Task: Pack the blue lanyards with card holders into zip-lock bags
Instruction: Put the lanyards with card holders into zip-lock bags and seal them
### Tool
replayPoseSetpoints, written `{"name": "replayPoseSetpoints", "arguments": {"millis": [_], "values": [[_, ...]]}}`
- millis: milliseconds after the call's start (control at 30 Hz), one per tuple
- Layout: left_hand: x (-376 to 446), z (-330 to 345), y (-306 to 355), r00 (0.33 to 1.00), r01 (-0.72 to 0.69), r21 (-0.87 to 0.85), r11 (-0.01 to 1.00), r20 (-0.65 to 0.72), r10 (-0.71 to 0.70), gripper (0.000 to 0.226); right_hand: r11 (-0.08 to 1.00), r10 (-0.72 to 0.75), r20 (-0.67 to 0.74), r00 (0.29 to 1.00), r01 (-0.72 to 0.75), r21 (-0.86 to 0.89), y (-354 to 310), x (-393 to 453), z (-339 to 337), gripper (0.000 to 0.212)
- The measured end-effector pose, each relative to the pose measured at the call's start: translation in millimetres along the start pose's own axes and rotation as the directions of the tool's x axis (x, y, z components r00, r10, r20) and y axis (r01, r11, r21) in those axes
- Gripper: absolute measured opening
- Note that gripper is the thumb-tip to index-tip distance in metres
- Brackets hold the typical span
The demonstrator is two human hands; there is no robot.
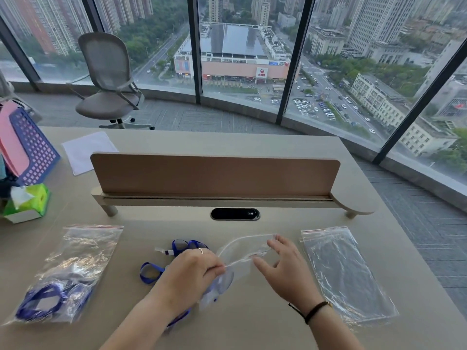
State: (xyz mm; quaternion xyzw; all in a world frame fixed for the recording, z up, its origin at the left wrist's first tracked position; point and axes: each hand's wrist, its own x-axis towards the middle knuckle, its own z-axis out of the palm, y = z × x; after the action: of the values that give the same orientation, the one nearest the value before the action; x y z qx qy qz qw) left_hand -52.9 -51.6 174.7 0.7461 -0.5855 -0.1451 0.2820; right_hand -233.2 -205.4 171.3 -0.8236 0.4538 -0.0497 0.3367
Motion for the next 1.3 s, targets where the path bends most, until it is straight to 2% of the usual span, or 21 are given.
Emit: {"name": "replayPoseSetpoints", "arguments": {"millis": [100, 167, 267, 367, 500, 567, 700, 767, 1000, 1167, 1233, 1300], "values": [[2.3, -16.1, -2.8, 1.0, -0.012, 0.041, 0.999, 0.019, 0.011, 0.033, 0.971, -0.089, 0.122, 0.989, 0.113, -0.209, 13.6, 6.7, -18.8, 0.048], [2.8, -26.0, -6.5, 0.997, 0.009, 0.01, 1.0, 0.077, -0.01, 0.034, 0.952, -0.129, 0.167, 0.977, 0.169, -0.256, 19.5, 11.5, -28.4, 0.027], [0.7, -34.2, -13.2, 0.991, 0.05, -0.052, 0.997, 0.131, -0.043, 0.014, 0.947, -0.21, 0.165, 0.964, 0.242, -0.209, 22.0, 15.8, -36.0, 0.011], [-6.3, -41.0, -18.1, 0.976, 0.183, -0.134, 0.974, 0.143, -0.164, 0.017, 0.964, -0.259, 0.135, 0.956, 0.266, -0.031, 20.0, 15.3, -35.8, 0.002], [-13.2, -49.2, -20.3, 0.951, 0.307, -0.276, 0.911, 0.126, -0.283, 0.038, 0.959, -0.271, 0.098, 0.958, 0.261, 0.108, 17.0, 13.3, -32.1, 0.022], [-15.9, -49.5, -23.9, 0.943, 0.333, -0.288, 0.898, 0.115, -0.312, 0.042, 0.958, -0.255, 0.085, 0.963, 0.24, 0.154, 14.0, 13.1, -31.5, 0.023], [-20.1, -48.9, -33.0, 0.948, 0.317, -0.261, 0.912, 0.081, -0.307, 0.018, 0.952, -0.268, 0.099, 0.958, 0.247, 0.18, 9.6, 14.8, -28.8, 0.027], [-23.2, -49.4, -39.7, 0.953, 0.302, -0.252, 0.919, 0.07, -0.294, 0.016, 0.954, -0.27, 0.096, 0.958, 0.252, 0.162, 7.4, 17.0, -25.1, 0.015], [-46.2, -59.2, -62.0, 0.933, 0.34, -0.344, 0.875, 0.011, -0.359, 0.013, 0.908, -0.263, 0.112, 0.958, 0.206, 0.366, -18.5, 15.3, -7.9, 0.019], [-89.2, -80.9, -100.8, 0.864, 0.396, -0.507, 0.766, -0.076, -0.497, 0.021, 0.866, -0.353, 0.213, 0.911, 0.232, 0.442, -71.3, 4.7, 32.8, 0.024], [-112.3, -92.6, -118.1, 0.815, 0.397, -0.585, 0.708, -0.13, -0.564, 0.026, 0.847, -0.404, 0.255, 0.879, 0.254, 0.467, -97.7, 0.1, 52.6, 0.021], [-137.7, -107.3, -135.8, 0.76, 0.391, -0.635, 0.666, -0.185, -0.623, 0.019, 0.827, -0.454, 0.295, 0.841, 0.275, 0.49, -124.8, -3.2, 74.0, 0.015]]}}
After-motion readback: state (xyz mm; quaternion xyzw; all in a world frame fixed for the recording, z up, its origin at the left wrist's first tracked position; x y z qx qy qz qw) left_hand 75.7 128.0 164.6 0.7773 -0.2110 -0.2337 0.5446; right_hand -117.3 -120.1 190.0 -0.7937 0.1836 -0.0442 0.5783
